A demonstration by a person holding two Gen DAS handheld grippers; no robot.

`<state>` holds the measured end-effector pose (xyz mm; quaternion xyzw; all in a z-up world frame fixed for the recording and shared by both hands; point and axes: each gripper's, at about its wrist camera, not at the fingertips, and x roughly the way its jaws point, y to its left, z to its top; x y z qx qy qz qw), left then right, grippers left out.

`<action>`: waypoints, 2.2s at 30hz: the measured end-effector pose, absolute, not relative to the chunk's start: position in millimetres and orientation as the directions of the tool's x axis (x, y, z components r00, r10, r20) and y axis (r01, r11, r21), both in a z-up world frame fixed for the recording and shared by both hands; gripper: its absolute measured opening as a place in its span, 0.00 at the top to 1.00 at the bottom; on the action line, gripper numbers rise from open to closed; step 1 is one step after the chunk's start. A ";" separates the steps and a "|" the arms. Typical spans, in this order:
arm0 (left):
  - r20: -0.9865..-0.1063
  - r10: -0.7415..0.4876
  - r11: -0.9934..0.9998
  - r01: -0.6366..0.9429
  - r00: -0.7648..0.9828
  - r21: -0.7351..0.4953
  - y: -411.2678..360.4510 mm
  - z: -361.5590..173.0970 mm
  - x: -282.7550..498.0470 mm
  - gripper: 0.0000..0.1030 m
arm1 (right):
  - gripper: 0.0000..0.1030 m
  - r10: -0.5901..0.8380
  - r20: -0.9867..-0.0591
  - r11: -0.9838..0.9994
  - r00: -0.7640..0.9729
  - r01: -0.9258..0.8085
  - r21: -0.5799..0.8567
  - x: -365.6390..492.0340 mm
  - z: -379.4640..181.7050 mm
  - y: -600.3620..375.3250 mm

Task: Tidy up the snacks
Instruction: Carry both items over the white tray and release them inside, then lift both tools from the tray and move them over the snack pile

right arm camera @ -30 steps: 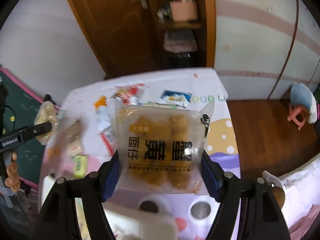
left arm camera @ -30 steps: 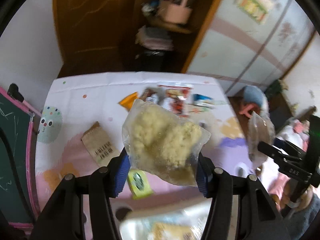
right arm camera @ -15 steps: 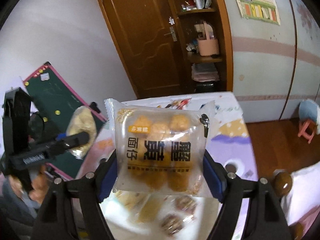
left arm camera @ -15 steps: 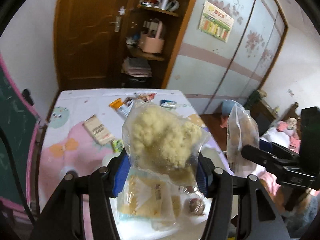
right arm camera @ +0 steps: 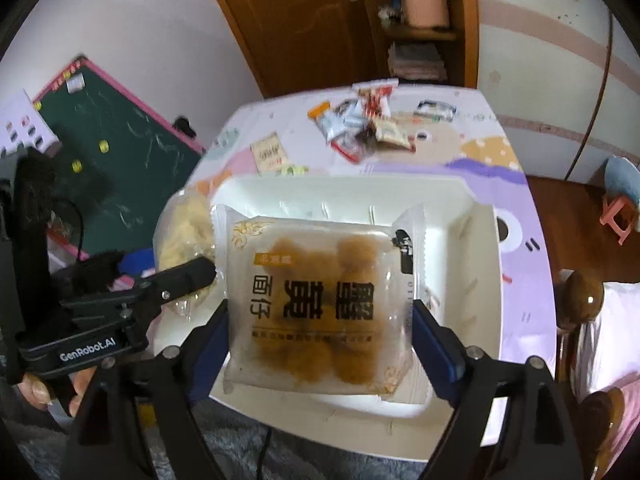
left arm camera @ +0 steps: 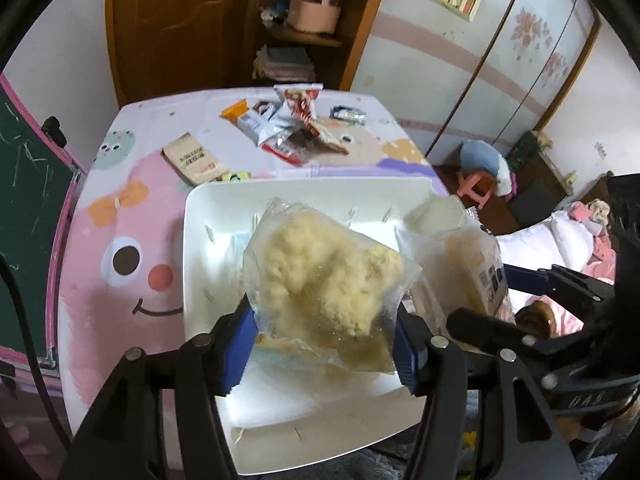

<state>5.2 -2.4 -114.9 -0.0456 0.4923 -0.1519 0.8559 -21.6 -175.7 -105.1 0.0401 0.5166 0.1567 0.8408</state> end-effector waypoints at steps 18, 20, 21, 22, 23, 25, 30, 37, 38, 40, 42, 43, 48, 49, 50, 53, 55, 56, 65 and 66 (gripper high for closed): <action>-0.771 -0.342 0.936 0.117 0.537 -0.333 12.1 -109.3 3.8 0.09 | 0.11 0.293 -0.813 0.946 0.503 -0.274 0.172 -32.7 -90.3 -165.3; -0.758 -0.337 0.936 0.113 0.559 -0.333 14.0 -105.7 1.6 0.09 | 0.11 0.302 -0.810 0.944 0.503 -0.278 0.179 -33.7 -89.8 -166.0; -0.750 -0.325 0.940 0.107 0.577 -0.325 15.0 -102.5 0.3 0.09 | 0.11 0.304 -0.809 0.943 0.502 -0.278 0.182 -33.8 -89.6 -166.6; -0.747 -0.313 0.943 0.100 0.587 -0.317 15.5 -100.8 0.1 0.09 | 0.11 0.304 -0.810 0.943 0.502 -0.277 0.182 -34.0 -89.5 -167.1; -0.746 -0.296 0.948 0.090 0.596 -0.305 16.1 -99.0 -0.1 0.09 | 0.11 0.301 -0.811 0.944 0.501 -0.275 0.181 -34.0 -89.5 -167.6; -0.751 -0.284 0.952 0.082 0.596 -0.295 16.0 -97.6 0.3 0.09 | 0.11 0.293 -0.815 0.947 0.500 -0.270 0.175 -33.9 -89.7 -168.1; -0.763 -0.274 0.959 0.108 0.586 -0.261 11.9 -96.0 -0.4 0.09 | 0.11 0.244 -0.810 0.961 0.533 -0.245 0.128 -36.4 -86.3 -168.4; -0.744 -0.280 0.960 0.184 0.606 -0.212 -1.3 -84.8 -7.1 0.10 | 0.11 0.222 -0.797 0.971 0.562 -0.198 0.131 -34.2 -81.8 -180.2; -0.745 -0.285 0.958 0.192 0.603 -0.211 -2.1 -84.4 -7.0 0.10 | 0.11 0.236 -0.796 0.968 0.557 -0.202 0.146 -34.1 -82.6 -181.0; -0.742 -0.289 0.957 0.205 0.604 -0.206 -3.9 -82.1 -7.2 0.10 | 0.12 0.254 -0.791 0.964 0.557 -0.211 0.161 -35.1 -81.9 -181.5; -0.736 -0.280 0.959 0.209 0.616 -0.190 -4.4 -77.6 -7.6 0.10 | 0.12 0.266 -0.780 0.961 0.567 -0.220 0.167 -36.1 -78.2 -181.2; -0.732 -0.277 0.960 0.210 0.622 -0.184 -4.2 -75.4 -7.7 0.09 | 0.12 0.266 -0.776 0.961 0.572 -0.221 0.166 -36.3 -76.3 -181.3; -0.726 -0.238 0.970 0.200 0.645 -0.140 -3.4 -64.9 -3.9 0.10 | 0.12 0.281 -0.753 0.959 0.595 -0.200 0.201 -36.0 -70.6 -186.6; -0.728 -0.234 0.971 0.200 0.644 -0.135 -3.4 -63.2 -2.3 0.10 | 0.12 0.266 -0.754 0.964 0.600 -0.188 0.190 -35.1 -69.5 -188.0; -0.729 -0.233 0.971 0.203 0.644 -0.131 -3.3 -61.1 -1.2 0.09 | 0.12 0.253 -0.752 0.967 0.608 -0.180 0.180 -34.5 -67.7 -189.3; -0.728 -0.218 0.972 0.209 0.650 -0.104 -5.1 -50.1 4.3 0.09 | 0.12 0.214 -0.734 0.977 0.645 -0.160 0.144 -31.5 -54.8 -194.3; -0.729 -0.209 0.972 0.218 0.652 -0.084 -6.6 -38.2 10.0 0.09 | 0.12 0.200 -0.717 0.979 0.668 -0.155 0.129 -28.1 -43.0 -198.9; -0.728 -0.208 0.972 0.219 0.653 -0.080 -6.5 -32.6 12.6 0.09 | 0.12 0.202 -0.706 0.979 0.679 -0.156 0.131 -25.0 -34.2 -203.2; -0.681 -0.156 0.983 0.180 0.715 -0.036 16.3 54.6 66.4 0.09 | 0.12 0.050 -0.608 0.996 0.793 -0.087 -0.031 25.3 64.4 -239.3; -0.676 -0.146 0.986 0.163 0.723 -0.038 22.7 67.1 77.9 0.09 | 0.12 0.031 -0.593 0.996 0.805 -0.075 -0.050 32.9 75.9 -242.4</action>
